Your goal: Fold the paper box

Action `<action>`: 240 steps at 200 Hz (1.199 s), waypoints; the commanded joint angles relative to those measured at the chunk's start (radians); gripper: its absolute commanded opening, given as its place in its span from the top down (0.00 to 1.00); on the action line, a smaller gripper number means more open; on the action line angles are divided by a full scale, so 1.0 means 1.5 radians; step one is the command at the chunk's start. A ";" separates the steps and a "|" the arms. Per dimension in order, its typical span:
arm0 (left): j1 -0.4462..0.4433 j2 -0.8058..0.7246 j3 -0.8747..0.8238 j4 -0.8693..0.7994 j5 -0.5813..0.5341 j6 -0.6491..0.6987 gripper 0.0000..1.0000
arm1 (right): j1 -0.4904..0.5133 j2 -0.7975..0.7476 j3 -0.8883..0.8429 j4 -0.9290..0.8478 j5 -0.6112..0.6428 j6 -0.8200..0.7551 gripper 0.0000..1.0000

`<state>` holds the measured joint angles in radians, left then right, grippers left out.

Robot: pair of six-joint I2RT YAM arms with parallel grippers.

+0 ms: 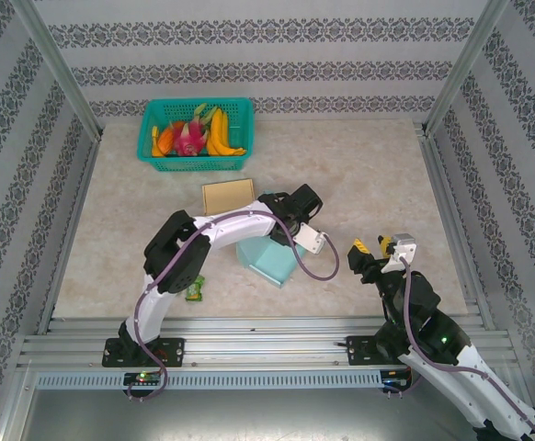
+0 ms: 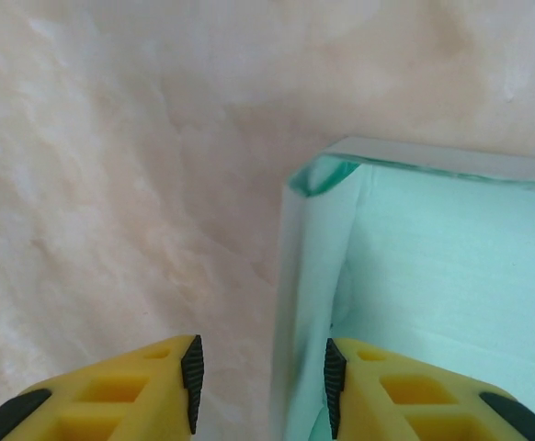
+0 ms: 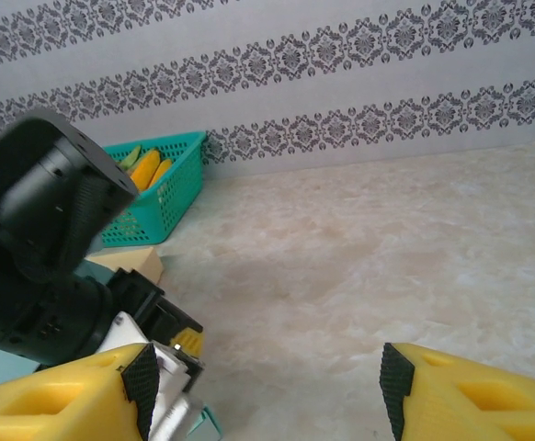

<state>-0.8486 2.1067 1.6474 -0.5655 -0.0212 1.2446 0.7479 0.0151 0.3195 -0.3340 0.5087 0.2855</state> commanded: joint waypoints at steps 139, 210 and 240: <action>0.106 -0.256 0.058 -0.152 -0.019 -0.799 0.57 | -0.009 -0.005 -0.009 0.006 -0.008 0.005 0.33; 0.177 -0.325 -0.047 -0.155 0.158 -0.920 0.59 | -0.012 0.091 -0.020 0.079 -0.106 -0.014 0.26; 0.177 -0.331 -0.078 -0.151 0.179 -0.936 0.59 | -0.013 0.157 -0.013 0.099 -0.136 -0.020 0.26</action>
<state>-0.5812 1.6451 1.5620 -0.7639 0.1837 -0.0925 0.7349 0.1959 0.3031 -0.2523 0.3717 0.2775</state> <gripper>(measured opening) 0.415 0.742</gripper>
